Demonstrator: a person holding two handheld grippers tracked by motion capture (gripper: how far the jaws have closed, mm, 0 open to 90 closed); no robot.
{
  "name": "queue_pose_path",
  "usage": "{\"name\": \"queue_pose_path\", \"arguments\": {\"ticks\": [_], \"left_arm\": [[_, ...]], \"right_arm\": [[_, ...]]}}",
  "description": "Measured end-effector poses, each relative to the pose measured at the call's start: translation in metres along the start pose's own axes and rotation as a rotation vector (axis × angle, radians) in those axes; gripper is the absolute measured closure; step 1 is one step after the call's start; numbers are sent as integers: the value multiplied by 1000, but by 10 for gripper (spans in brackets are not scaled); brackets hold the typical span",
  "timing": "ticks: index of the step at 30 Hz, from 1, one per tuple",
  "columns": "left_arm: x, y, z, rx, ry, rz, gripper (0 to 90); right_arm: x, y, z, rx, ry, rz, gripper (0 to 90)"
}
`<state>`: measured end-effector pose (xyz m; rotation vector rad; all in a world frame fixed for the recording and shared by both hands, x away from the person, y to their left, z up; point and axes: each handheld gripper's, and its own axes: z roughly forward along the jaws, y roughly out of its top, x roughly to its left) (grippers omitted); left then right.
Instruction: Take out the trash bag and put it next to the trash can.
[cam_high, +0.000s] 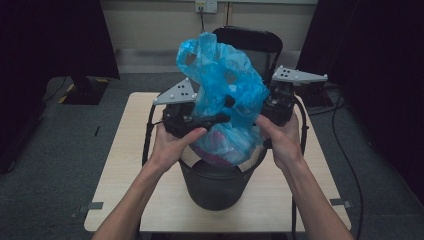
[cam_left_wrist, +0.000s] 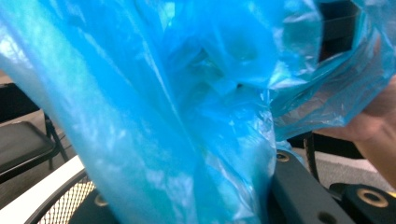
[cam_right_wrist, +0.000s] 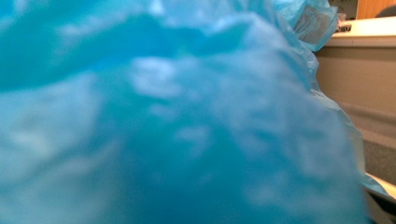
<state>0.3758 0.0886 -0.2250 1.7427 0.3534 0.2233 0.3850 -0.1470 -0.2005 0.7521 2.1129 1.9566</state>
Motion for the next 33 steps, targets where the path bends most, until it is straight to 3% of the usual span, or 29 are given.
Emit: {"name": "queue_pose_path", "arguments": {"ticks": [2,4,6,8,9,11,13,14,15,18,19,21,22,25,26,27,28,29,31,33], "left_arm": [[1,0,0,-2,-15,-6,795],[2,1,-2,-24,-30,-16,780],[2,1,-2,-26,-57,-17,770],[1,2,-2,-26,-55,-16,770],[-1,2,-3,-27,-63,-13,771],[0,4,-8,-42,-30,-21,785],[1,5,-11,-45,-33,-27,788],[6,6,-15,-65,-50,-44,788],[7,6,-16,-68,-70,-48,788],[6,7,-14,-45,-97,-32,788],[4,8,-11,-20,-84,-31,788],[2,7,-4,10,-63,-56,777],[3,5,4,31,-72,-50,764],[2,3,7,22,-101,-42,752],[1,2,6,19,-114,-31,764],[1,1,2,5,-128,-19,767],[1,1,2,5,-128,-19,773],[3,1,-3,-10,-127,-32,775],[9,3,-11,-50,-133,-61,779],[14,4,-17,-66,-121,-87,780]], "right_arm": [[0,0,-1,-4,0,-15,522],[1,2,-7,-25,8,-26,392],[3,6,-12,-47,-31,-52,355],[4,9,-14,-57,-24,-66,348],[6,14,-18,-66,-47,-81,334],[6,16,-21,-59,-70,-101,326],[4,17,-22,-40,-57,-97,320],[2,16,-22,25,-39,-90,286],[1,15,-23,36,-36,-96,286],[0,14,-26,0,-60,-114,286],[-2,14,-27,-14,-58,-86,276],[0,15,-27,-53,-3,-52,275],[5,18,-23,-63,42,-34,255],[11,21,-20,-66,20,-36,257],[15,25,-20,-48,-106,-98,276],[14,26,-22,-48,-158,-128,289],[14,26,-22,-48,-158,-128,289],[3,27,-28,-46,-145,-82,284],[-1,27,-31,-40,-148,-81,276],[-7,24,-33,-10,-88,-42,271]]}}
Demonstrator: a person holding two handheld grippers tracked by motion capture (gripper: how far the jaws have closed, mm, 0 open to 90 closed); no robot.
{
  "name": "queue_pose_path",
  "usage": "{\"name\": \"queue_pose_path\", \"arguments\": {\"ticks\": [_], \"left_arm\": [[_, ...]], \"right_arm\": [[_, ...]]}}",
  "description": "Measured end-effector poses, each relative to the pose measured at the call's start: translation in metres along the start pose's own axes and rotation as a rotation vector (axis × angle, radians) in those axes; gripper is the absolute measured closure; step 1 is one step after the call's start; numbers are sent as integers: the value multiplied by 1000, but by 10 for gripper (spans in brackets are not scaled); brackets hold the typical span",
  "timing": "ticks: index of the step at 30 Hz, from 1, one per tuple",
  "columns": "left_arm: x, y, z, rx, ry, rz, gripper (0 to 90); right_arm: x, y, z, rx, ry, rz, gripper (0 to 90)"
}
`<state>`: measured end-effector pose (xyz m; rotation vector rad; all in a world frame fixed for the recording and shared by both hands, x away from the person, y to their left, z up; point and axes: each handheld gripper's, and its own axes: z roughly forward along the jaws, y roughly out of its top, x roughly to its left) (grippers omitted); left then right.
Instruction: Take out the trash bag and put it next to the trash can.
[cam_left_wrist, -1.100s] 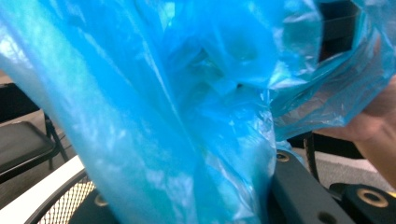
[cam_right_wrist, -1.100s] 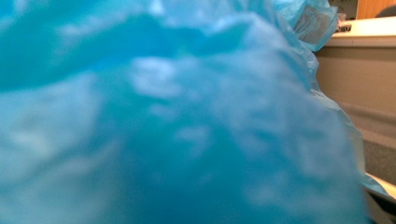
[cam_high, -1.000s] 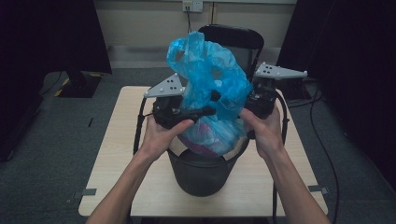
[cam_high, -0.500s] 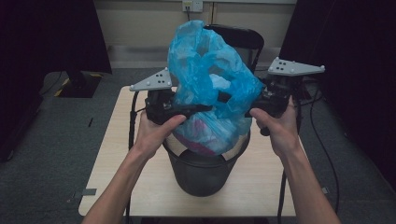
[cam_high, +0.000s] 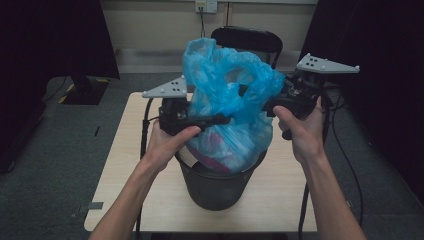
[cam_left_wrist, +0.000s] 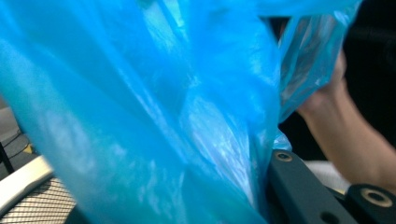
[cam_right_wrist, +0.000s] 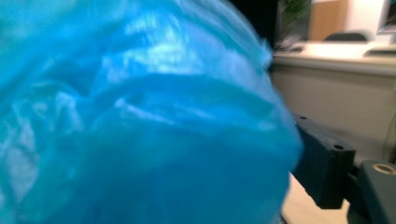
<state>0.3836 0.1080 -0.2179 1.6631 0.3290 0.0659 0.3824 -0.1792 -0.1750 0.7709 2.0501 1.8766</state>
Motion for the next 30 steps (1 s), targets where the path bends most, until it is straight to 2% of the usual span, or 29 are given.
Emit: {"name": "queue_pose_path", "arguments": {"ticks": [1,4,5,6,7,9,10,11,13,14,15,16,17,18,20,21,22,23,25,26,27,28,29,30], "left_arm": [[2,1,-2,-7,13,-12,780],[7,3,-7,-19,37,-32,780],[8,4,-9,-25,51,-30,780],[8,4,-9,-25,51,-30,782],[9,4,-12,-36,71,-38,782],[11,4,-15,-32,88,-28,782],[11,4,-16,-32,93,-24,785],[11,5,-17,-32,94,-20,786],[10,6,-18,-36,93,-18,786],[9,8,-17,-42,100,-10,787],[5,12,-14,-20,118,38,787],[5,12,-14,-20,118,38,788],[3,13,-6,36,125,45,787],[3,13,-3,55,120,47,787],[3,12,0,60,114,39,786],[3,11,3,73,97,49,786],[2,8,10,98,111,67,784],[2,8,10,98,111,67,783],[0,5,17,116,91,77,782],[-1,4,20,117,77,85,782],[-2,3,22,114,67,97,782],[-4,3,22,105,64,101,782],[-5,3,22,100,57,107,782],[-6,3,22,91,50,113,781]], "right_arm": [[0,-2,0,8,22,3,270],[8,-5,2,77,20,-44,270],[10,-6,1,80,18,-57,281],[10,-7,-2,47,19,-54,305],[10,-7,-2,47,19,-54,305],[9,-8,-9,14,24,-38,299],[7,-10,-12,41,58,-28,297],[6,-12,-13,69,31,-27,296],[4,-14,-14,82,20,-31,295],[0,-19,-15,92,31,-22,295],[-2,-21,-16,82,37,-10,282],[-3,-23,-17,19,52,1,275],[-2,-24,-20,-47,70,4,282],[-2,-22,-21,-84,75,10,272],[-1,-20,-22,-98,83,13,253],[-1,-17,-22,-114,85,18,256],[0,-11,-22,-138,70,35,253],[0,-11,-22,-138,70,35,253],[2,-6,-19,-129,49,51,218],[4,-4,-17,-116,32,38,226],[6,-1,-14,-105,-33,2,235],[5,0,-13,-98,-66,-9,228],[5,0,-13,-98,-66,-9,228],[3,1,-13,-96,-106,-22,232]]}}
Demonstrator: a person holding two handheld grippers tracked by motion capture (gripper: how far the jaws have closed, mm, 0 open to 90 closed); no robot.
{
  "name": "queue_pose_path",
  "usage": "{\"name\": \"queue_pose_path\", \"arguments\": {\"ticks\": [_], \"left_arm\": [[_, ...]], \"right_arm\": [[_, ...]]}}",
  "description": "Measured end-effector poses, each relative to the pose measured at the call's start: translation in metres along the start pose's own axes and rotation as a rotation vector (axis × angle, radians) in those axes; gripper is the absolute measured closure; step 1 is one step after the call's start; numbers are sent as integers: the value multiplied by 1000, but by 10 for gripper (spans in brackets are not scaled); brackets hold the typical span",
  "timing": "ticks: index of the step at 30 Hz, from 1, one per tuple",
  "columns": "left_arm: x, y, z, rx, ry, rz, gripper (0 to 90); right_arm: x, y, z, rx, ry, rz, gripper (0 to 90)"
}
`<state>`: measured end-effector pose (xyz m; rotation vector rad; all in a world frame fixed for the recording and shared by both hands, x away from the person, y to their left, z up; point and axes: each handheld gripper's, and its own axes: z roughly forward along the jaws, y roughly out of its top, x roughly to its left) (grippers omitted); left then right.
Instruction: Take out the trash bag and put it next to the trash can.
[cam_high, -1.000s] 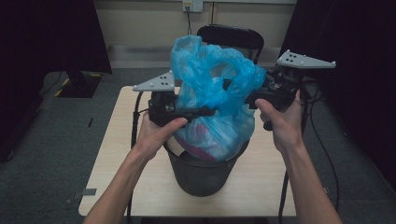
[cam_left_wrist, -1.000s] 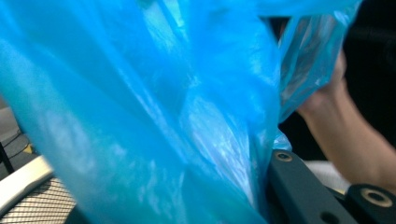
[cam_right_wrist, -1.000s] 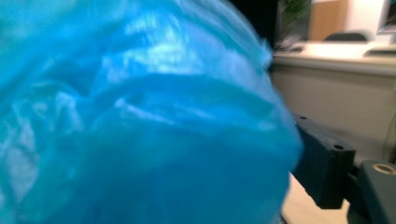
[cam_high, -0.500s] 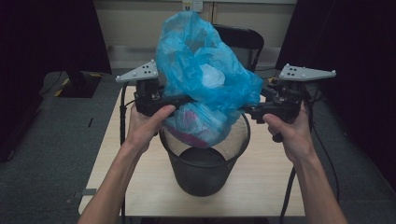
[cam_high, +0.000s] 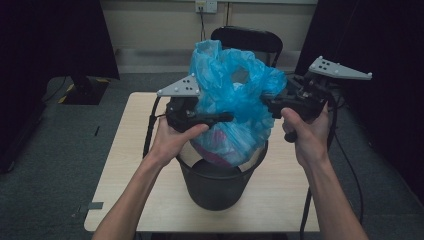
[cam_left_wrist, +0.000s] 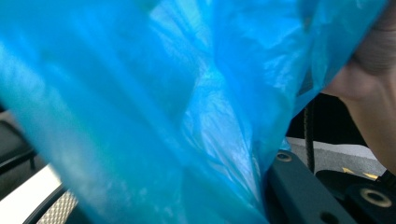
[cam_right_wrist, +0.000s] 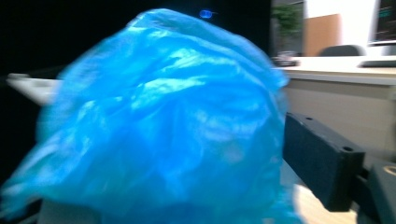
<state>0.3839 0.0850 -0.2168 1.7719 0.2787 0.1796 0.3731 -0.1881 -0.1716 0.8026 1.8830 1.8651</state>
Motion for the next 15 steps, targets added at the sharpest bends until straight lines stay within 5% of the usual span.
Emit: {"name": "queue_pose_path", "arguments": {"ticks": [3,7,9,11,15], "left_arm": [[-4,1,0,13,-16,55,780],[-9,2,4,62,-14,114,776],[-10,2,6,95,19,112,776],[-10,1,9,132,57,127,775],[-2,-2,3,91,111,61,776]], "right_arm": [[-6,5,0,-5,-68,-13,215],[-13,17,0,-37,-65,12,214],[-17,23,-1,-78,39,112,224],[-16,25,-2,-96,58,131,232],[-11,25,-6,-62,105,150,230]]}}
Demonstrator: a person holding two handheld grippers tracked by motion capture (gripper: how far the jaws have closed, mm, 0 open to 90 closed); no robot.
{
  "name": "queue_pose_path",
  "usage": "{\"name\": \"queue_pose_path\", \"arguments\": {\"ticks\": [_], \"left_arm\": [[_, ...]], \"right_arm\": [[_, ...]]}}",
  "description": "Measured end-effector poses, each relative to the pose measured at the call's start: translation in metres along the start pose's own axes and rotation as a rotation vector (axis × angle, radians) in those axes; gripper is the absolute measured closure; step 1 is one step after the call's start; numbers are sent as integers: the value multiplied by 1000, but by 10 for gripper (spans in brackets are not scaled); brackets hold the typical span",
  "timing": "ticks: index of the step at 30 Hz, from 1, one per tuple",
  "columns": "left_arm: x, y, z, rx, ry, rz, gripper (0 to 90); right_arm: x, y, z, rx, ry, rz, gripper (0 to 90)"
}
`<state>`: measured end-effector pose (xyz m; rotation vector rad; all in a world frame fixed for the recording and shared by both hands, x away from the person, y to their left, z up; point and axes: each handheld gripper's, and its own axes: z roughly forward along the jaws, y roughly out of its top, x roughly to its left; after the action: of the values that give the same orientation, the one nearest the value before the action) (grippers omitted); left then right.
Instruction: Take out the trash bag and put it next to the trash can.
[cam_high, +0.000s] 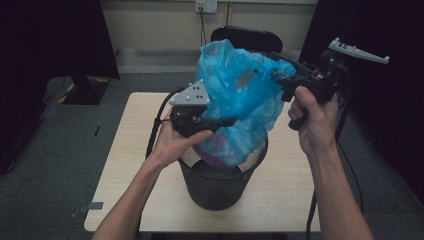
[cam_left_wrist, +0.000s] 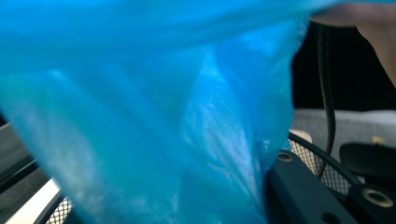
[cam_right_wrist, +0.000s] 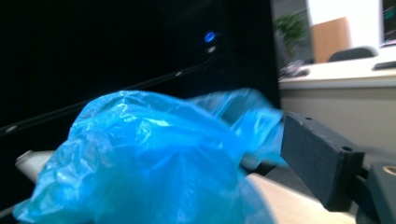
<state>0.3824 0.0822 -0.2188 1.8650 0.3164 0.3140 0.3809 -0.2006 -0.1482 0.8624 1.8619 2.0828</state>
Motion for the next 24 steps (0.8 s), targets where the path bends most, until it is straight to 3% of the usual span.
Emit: {"name": "queue_pose_path", "arguments": {"ticks": [2,3,4,5,8,13,16,24], "left_arm": [[8,-2,-5,-32,40,-41,777],[12,-3,-9,-59,40,-72,778],[17,-4,-13,-88,29,-90,779],[20,-4,-17,-117,28,-118,781],[31,-5,-32,-186,29,-173,783],[44,0,-51,-222,79,-164,784],[50,4,-57,-228,101,-153,785],[69,4,-60,-215,166,-175,787]], "right_arm": [[2,-4,-1,50,19,18,224],[5,-6,-2,75,3,-5,219],[8,-8,-3,98,-33,-37,233],[10,-12,-7,116,-104,-98,212],[4,-18,-10,131,-82,-93,216],[-11,-40,-16,176,-59,-118,204],[-18,-55,-18,189,-58,-102,216],[-29,-95,-21,211,-54,-99,317]]}}
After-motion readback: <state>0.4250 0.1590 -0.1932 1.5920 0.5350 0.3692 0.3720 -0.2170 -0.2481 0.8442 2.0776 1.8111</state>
